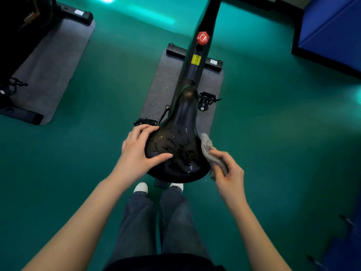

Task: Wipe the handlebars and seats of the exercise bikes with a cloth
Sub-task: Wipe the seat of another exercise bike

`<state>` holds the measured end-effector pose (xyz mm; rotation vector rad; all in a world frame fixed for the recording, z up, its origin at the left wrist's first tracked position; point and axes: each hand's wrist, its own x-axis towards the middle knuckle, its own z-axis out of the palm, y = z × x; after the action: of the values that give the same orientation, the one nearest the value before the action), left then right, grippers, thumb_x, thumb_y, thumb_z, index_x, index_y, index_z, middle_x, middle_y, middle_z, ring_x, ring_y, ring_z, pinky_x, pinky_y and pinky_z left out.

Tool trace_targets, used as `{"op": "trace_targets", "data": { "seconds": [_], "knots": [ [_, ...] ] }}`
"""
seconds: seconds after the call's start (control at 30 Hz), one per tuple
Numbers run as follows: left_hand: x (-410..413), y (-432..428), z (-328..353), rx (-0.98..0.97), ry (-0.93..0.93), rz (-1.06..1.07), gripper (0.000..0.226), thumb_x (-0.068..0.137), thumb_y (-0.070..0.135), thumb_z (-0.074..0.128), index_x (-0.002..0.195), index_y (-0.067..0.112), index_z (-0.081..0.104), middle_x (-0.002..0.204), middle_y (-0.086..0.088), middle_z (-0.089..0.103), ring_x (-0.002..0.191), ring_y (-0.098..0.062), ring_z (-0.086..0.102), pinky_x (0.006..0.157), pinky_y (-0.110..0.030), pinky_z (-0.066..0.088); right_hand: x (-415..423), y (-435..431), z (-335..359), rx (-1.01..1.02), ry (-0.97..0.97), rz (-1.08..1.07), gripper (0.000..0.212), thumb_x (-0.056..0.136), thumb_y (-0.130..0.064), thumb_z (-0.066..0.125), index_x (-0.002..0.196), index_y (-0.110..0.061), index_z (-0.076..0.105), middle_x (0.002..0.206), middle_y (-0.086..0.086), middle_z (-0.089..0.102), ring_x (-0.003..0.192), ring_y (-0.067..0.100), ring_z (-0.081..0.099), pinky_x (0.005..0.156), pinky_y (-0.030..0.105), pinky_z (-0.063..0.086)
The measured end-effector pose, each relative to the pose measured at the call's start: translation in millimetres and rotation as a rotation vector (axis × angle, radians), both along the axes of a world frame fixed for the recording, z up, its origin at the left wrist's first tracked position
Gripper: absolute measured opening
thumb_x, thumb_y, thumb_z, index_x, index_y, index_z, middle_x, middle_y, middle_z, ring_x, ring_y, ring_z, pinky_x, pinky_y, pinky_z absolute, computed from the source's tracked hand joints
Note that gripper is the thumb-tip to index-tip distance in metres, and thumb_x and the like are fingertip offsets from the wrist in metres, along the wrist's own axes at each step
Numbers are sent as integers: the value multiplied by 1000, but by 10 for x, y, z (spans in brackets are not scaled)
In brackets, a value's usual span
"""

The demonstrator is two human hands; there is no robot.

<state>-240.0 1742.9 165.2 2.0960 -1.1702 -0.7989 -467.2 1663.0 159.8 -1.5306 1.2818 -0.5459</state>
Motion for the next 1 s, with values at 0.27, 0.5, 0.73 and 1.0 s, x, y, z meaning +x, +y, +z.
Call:
{"op": "trace_targets", "data": {
  "seconds": [0.27,0.5,0.73,1.0],
  "knots": [
    [-10,-2,-6,-19,3,16,83,58,67,60,128,25,49,128,9,40,124,-12,36,105,-32,23,157,97,-237,208,-160,-454,28,94,5,47,103,-18,59,110,11,64,102,22,60,98,42,47],
    [-3,13,-34,-47,10,26,77,61,60,69,127,25,50,122,15,37,122,-10,37,110,-42,28,315,564,-321,352,-322,-815,20,96,1,47,106,-14,56,107,11,63,98,20,59,99,40,46],
    [-22,6,-27,-56,35,45,81,58,65,66,126,24,52,122,12,40,124,-15,40,110,-46,29,-66,533,-126,119,-117,-657,34,90,8,51,99,-23,60,102,-6,64,97,11,61,90,19,48],
    [68,33,-27,-28,-7,-55,89,57,65,67,132,23,46,127,9,39,126,-16,38,110,-47,29,397,104,24,-115,41,-287,33,86,11,50,107,-10,65,113,1,68,110,11,61,94,9,42]
  ]
}}
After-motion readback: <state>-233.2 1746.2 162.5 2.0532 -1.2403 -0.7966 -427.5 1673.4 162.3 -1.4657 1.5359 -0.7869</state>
